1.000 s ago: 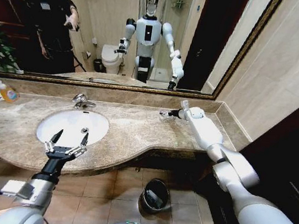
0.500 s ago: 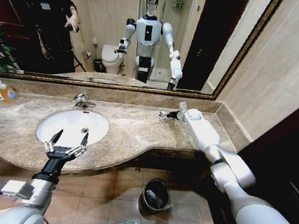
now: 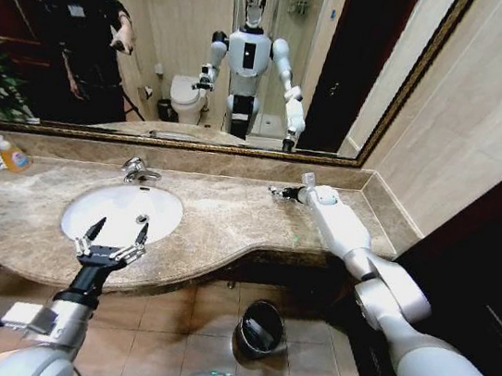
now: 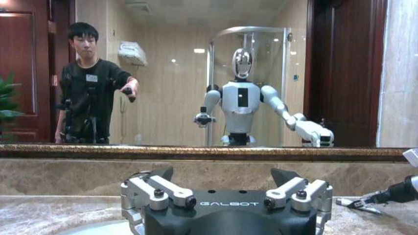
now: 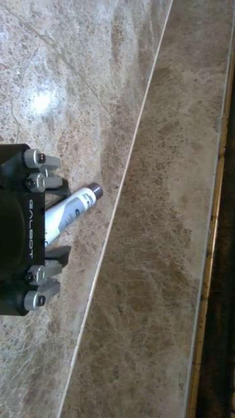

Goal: Pick up the trash from the sink and place it in the trash bin.

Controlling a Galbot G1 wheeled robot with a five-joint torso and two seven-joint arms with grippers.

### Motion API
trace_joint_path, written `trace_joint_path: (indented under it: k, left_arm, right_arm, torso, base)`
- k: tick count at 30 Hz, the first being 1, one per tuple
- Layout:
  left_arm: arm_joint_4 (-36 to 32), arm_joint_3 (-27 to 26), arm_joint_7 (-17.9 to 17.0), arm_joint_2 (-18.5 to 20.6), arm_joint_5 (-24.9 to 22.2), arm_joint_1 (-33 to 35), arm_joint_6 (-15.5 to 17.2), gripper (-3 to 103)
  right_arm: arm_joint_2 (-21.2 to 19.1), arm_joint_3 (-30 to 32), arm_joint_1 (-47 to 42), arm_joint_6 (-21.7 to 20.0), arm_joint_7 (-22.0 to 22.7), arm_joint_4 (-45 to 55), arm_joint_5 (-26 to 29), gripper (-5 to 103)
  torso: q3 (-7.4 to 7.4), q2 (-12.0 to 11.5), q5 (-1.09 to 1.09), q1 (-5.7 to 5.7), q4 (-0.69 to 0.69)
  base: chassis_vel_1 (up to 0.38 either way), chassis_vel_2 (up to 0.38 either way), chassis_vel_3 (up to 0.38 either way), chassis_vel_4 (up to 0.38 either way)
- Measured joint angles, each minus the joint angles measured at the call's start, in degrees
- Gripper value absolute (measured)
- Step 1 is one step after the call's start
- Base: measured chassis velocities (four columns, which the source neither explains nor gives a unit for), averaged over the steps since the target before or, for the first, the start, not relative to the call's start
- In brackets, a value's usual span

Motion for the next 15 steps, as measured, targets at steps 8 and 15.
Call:
trace_joint_path:
  k: [8,15]
  left_arm:
    - [0.0,0.0,0.0,0.0,0.0,0.0,0.0,100]
    - [0.0,0.0,0.0,0.0,0.0,0.0,0.0,100]
  right_arm:
    - [-0.41,-0.95,-0.67,-0.22,1.09,2.39,1.7,27]
    - [-5.74,-2.3,-3.72,-3.37,7.53,16.13,13.0,1]
  torso:
    - [0.02,-0.01,0.01,0.01,0.01]
    - [0.03,-0.02,0.03,0.02,0.02]
  base:
    - [0.0,0.0,0.0,0.0]
    - [0.0,0.0,0.0,0.0]
